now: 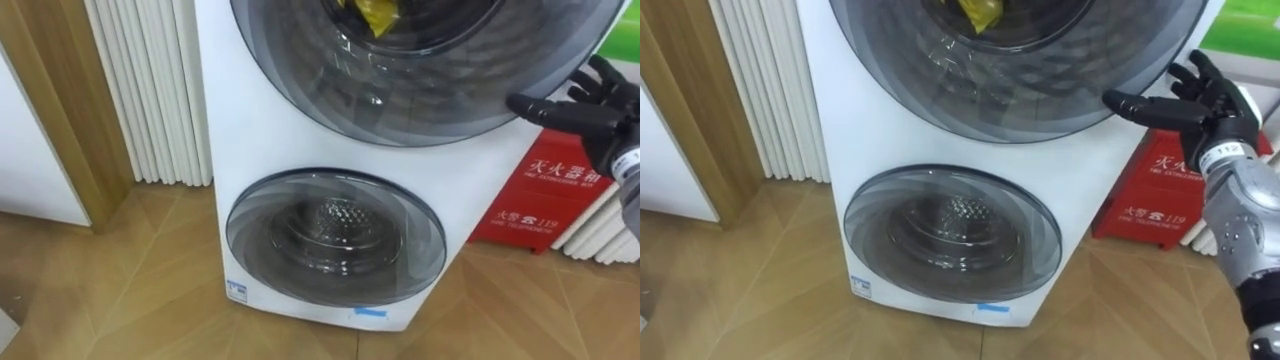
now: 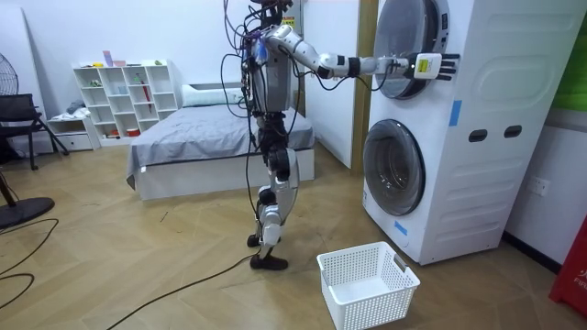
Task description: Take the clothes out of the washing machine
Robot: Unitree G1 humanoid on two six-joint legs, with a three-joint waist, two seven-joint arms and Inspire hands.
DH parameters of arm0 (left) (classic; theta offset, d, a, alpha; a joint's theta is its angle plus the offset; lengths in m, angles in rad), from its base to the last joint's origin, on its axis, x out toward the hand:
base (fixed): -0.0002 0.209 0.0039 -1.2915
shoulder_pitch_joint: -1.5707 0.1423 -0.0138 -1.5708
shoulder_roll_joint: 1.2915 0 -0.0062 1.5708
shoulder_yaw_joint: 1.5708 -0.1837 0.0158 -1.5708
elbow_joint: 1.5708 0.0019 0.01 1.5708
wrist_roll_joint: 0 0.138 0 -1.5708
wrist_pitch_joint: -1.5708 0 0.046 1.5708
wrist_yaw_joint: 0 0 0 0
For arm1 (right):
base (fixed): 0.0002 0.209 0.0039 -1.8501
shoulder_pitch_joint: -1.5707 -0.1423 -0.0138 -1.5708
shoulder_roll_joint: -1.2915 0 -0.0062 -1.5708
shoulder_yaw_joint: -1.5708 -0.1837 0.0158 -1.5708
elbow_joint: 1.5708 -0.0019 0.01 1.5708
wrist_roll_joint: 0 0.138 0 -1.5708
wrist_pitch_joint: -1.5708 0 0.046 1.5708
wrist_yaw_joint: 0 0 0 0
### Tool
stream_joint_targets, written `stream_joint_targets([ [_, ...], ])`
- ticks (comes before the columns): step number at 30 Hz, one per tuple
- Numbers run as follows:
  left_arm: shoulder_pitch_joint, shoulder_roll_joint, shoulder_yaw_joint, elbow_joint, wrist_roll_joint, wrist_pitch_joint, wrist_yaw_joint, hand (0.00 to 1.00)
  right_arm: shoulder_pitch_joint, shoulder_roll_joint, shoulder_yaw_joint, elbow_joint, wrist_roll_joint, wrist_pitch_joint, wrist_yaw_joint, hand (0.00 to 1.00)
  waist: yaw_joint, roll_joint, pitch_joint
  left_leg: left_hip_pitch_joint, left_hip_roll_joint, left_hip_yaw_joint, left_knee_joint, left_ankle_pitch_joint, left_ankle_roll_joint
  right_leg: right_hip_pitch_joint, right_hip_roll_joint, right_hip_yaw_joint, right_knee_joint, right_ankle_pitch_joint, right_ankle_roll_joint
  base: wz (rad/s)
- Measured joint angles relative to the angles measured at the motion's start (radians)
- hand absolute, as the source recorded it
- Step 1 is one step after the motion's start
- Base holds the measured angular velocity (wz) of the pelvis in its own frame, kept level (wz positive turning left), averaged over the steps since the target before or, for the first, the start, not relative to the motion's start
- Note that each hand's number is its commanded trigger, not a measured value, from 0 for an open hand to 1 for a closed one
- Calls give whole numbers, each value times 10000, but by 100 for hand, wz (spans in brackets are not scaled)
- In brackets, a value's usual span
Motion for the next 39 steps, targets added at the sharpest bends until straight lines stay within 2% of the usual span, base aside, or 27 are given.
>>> stream_joint_targets([
  [5,88,0,18,7,-1,3,6,0,-48,2,461,-333,-275,54,-3,0,5,102,-60,2,6,51,16,0,0,-8,-1,-1,2,0,0,-4],
  [8,66,55,23,22,-9,-120,27,0,-48,0,778,-639,-153,149,-94,0,14,161,-114,-20,13,129,16,1,0,-3,-1,6,12,0,0,-3],
  [13,77,219,16,56,3,-165,96,0,-46,-56,1345,-2840,-468,678,-573,0,-43,141,-136,-65,24,124,87,1,-3,-103,9,3,20,0,-1,-25],
  [14,106,247,14,56,0,-168,95,0,-47,-78,1364,-3063,-538,678,-613,0,-78,99,-158,-146,-11,159,175,-5,-9,-104,-25,63,23,1,-2,-6],
  [15,42,250,-17,52,0,-183,93,0,-47,-155,1372,-3205,-553,675,-667,0,-115,50,-171,-261,-103,188,171,14,-46,-108,-84,306,28,0,-2,6],
  [16,-36,246,-58,51,4,-193,91,0,-47,-233,1369,-3256,-550,675,-721,0,-121,23,-163,-409,-192,202,38,55,-52,-115,-113,435,32,0,-2,11],
  [17,-103,263,-129,9,24,-219,90,0,-43,-297,1384,-3258,-553,698,-883,0,-49,-64,-166,-776,-389,425,-152,398,205,-152,-180,743,101,-5,8,-9],
  [18,-32,282,-151,-42,28,-197,90,0,-44,-292,1397,-3388,-562,933,-991,0,23,-167,-196,-877,-472,597,-87,619,304,-199,-256,788,283,-25,43,-22],
  [19,-3,285,-164,-45,27,-166,89,0,-43,-293,1398,-3525,-581,1072,-991,0,27,-180,-218,-794,-472,609,-29,651,323,-202,-275,733,355,-38,66,-39],
  [20,77,286,-189,-44,28,-130,87,0,-43,-333,1398,-3950,-729,1169,-1005,0,20,-183,-225,-604,-378,494,-77,665,342,-249,-296,430,593,-90,161,-49],
  [21,115,282,-207,-33,10,-88,86,0,-43,-334,1411,-4415,-982,1181,-1024,0,28,-61,-189,-381,-118,-230,-212,689,340,-908,-325,-98,1750,-204,584,-63],
  [22,126,289,-164,-14,11,-77,94,0,-9,-325,1439,-4733,-1081,1181,-1023,0,-27,82,-144,-347,70,-805,-233,693,330,-1343,-268,-153,2131,-364,651,-104],
  [23,132,285,232,37,92,-111,108,0,-91,-324,1526,-5744,-1428,1182,-985,0,-33,47,-229,-595,280,-1187,-224,684,279,-2158,-216,213,1061,-191,432,-109],
  [24,148,189,692,196,204,-107,189,0,-219,-341,1528,-7060,-1726,1063,-902,0,-135,90,-264,-840,554,-1304,-179,315,-225,-2677,-508,-138,616,1145,32,-92],
  [25,86,187,757,269,202,-60,250,0,-217,-304,1597,-7488,-1727,890,-917,0,-258,144,-245,-804,675,-1243,-174,234,-379,-2666,-404,-426,696,1218,-51,-38],
  [26,30,174,673,251,180,-12,317,0,-303,-284,1881,-7795,-1729,663,-920,0,-332,143,-242,-684,742,-650,-88,332,-569,-2343,-419,-962,673,1212,-60,18],
  [27,30,170,453,110,108,-41,330,0,-330,-270,2102,-7840,-1743,672,-1075,0,-453,144,-222,-634,730,-128,-109,609,-516,-1748,-450,-1315,419,1207,-51,40],
  [28,41,171,360,45,54,-49,343,0,-330,-280,2143,-7833,-1720,678,-1128,0,-524,145,-204,-647,722,101,-101,720,-418,-1472,-457,-1455,292,1178,-3,65],
  [29,59,178,167,-67,57,-14,481,0,-332,-337,2162,-7874,-1721,676,-1159,0,-579,173,-183,-578,698,304,-54,773,-358,-1118,-454,-1378,98,1047,201,56],
  [30,58,176,97,-227,96,49,588,0,-385,-426,2037,-7994,-1721,660,-1137,0,-576,25,-211,-537,614,204,-107,770,-359,-1039,-471,-1122,-7,808,268,42],
  [31,56,177,98,-248,103,50,646,0,-429,-425,1959,-8057,-1731,660,-1109,0,-557,-45,-190,-548,521,208,-115,767,-357,-1054,-492,-1001,-22,666,130,17],
  [32,122,163,95,-260,87,73,685,0,-428,-411,1882,-8203,-1772,660,-1100,0,-466,-63,-163,-565,491,246,-80,769,-362,-1091,-501,-1007,-18,640,113,0],
  [37,406,190,66,-267,-38,111,685,0,-427,-402,1881,-8832,-1771,613,-1031,0,-445,-36,-161,-626,454,309,114,777,-365,-988,-580,-1238,9,478,177,12],
  [39,391,228,1,-272,-137,17,688,0,-419,-393,1879,-9149,-1772,553,-968,0,-457,-30,-165,-635,437,318,111,822,-360,-966,-609,-1305,20,470,175,10],
])
